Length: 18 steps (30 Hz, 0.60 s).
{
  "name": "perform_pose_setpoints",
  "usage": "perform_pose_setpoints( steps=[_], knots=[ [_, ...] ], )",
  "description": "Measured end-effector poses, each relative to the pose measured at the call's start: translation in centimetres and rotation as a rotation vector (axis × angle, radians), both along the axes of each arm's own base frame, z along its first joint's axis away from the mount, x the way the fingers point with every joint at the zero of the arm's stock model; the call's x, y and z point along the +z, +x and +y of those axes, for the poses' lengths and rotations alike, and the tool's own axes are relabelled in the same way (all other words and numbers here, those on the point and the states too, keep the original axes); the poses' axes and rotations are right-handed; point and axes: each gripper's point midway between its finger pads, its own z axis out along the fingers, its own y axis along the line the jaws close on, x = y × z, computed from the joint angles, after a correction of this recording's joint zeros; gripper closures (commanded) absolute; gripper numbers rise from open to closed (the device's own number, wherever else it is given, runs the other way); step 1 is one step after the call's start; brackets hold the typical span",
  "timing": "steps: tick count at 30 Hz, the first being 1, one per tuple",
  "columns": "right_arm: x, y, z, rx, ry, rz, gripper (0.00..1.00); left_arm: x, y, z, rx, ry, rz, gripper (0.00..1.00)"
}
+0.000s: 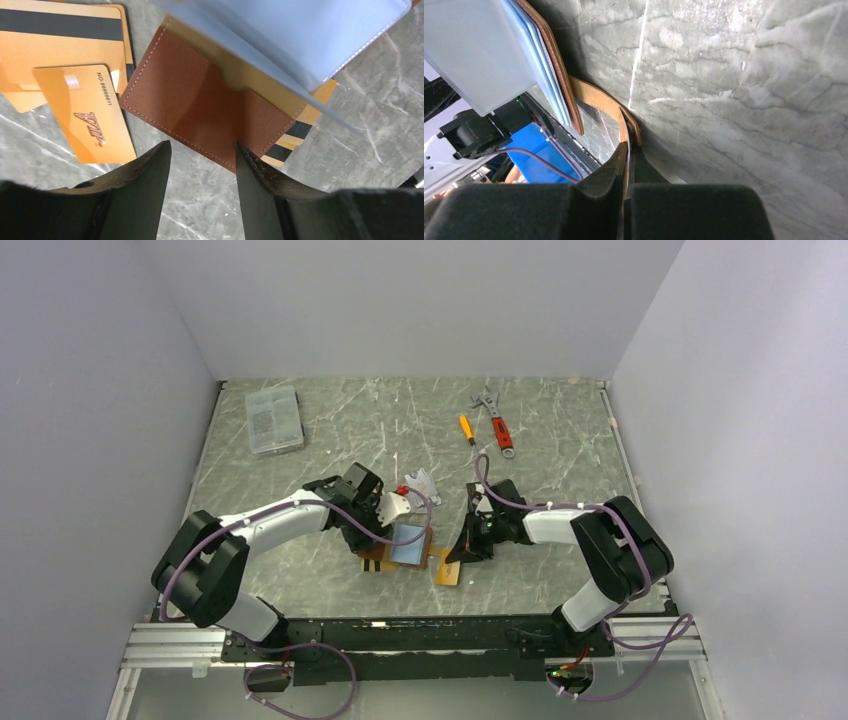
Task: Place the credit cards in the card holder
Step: Open the card holder at the center of the board.
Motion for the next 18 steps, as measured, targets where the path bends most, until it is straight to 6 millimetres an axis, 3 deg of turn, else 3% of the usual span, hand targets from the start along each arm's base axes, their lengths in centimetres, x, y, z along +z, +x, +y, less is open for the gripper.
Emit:
perform_pose_setpoints(
  steps=[18],
  knots=[
    [2.0,1.7,-0.4,-0.029,-0.161,-0.102,1.00,0.0,0.0,-0.6,0.017,-0.123,0.066,0.42]
  ],
)
